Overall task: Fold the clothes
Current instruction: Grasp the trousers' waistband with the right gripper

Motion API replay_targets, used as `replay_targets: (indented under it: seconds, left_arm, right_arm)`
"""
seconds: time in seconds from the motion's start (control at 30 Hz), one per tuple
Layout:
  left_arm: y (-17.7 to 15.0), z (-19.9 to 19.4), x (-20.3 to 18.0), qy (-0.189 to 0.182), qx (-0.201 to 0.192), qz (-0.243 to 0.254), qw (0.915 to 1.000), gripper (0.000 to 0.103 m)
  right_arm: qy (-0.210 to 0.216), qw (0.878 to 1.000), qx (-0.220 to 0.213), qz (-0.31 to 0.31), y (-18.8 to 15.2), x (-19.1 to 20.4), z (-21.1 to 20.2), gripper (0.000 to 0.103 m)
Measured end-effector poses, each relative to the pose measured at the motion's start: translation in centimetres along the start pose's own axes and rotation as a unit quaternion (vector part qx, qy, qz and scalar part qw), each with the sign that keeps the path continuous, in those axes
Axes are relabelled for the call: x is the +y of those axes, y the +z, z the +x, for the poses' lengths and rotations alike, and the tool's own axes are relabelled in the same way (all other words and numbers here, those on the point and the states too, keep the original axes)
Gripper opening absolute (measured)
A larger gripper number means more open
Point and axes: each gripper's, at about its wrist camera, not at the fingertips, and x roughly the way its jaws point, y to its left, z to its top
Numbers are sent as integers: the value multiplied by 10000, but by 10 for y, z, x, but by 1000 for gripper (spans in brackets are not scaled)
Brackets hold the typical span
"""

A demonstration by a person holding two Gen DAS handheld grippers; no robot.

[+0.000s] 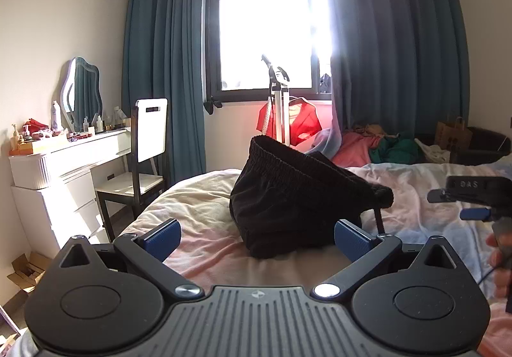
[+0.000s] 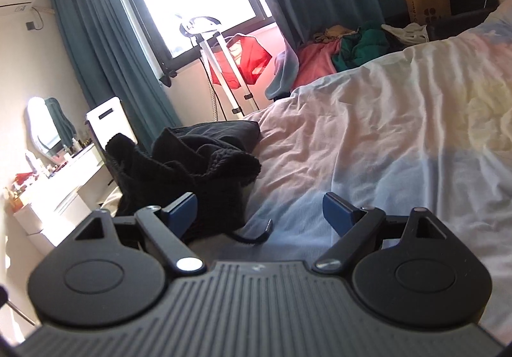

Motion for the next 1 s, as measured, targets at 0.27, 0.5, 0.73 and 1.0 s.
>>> replay_targets:
  seconds: [0.27,0.5,0.73,1.0]
  left_arm:
    - [-18,44,10,22,113,64,9999,103]
    - [-32,71,10,-6,396,-11,9992,103]
    - [-28,65,11,-12,207,-73,9998,103]
    - [-19,29,28,-114,-28,-572,9983,103]
  right_arm:
    - [143,9995,260,-101,12,-9,116,80]
    - [535,9971,543,74,20,-1,175,23]
    - [640,9961,-298,-520,38,30,99,10]
    - [938,9811,-705,-1540,24,66,-55,10]
